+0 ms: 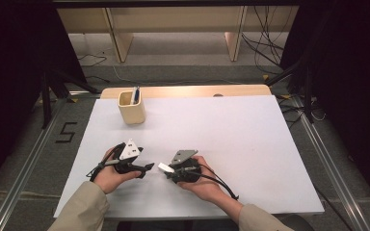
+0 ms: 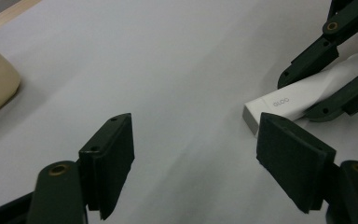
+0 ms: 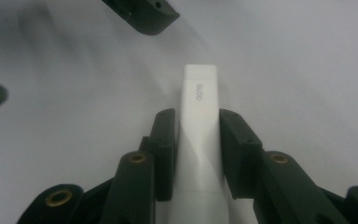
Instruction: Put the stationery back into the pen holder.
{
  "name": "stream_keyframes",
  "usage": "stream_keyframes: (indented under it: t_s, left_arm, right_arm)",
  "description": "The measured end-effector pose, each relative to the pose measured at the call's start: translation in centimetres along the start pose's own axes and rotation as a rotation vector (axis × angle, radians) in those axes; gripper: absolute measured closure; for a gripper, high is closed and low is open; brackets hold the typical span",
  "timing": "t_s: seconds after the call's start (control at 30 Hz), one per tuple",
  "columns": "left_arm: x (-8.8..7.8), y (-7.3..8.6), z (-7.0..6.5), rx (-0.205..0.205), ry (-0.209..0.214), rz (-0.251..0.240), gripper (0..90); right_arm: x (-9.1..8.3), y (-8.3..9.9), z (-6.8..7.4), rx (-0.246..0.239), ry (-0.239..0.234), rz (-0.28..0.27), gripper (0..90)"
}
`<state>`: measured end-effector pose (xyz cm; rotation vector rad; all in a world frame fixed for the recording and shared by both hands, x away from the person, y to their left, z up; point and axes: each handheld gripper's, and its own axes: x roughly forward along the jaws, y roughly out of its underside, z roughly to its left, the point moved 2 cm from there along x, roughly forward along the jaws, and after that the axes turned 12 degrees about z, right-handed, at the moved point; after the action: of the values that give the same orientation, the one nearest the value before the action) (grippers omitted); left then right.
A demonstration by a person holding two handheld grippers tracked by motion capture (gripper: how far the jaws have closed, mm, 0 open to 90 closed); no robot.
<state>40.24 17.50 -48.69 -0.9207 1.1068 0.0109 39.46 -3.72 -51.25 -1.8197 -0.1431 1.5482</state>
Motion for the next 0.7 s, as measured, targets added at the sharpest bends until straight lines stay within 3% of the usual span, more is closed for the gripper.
stream_keyframes:
  t_s: [0.4,0.7]
  left_arm:
    - [-0.1,0.1,0.1,-0.003,0.008,-0.006,27.6]
    - [-0.3,0.1,0.0,0.021,0.028,-0.021,27.6]
  right_arm:
    - [-0.6,0.0,-0.6,-0.008,-0.023,0.008,69.1]
    - [-1.8,-0.1,-1.0,-0.035,-0.05,0.01,69.0]
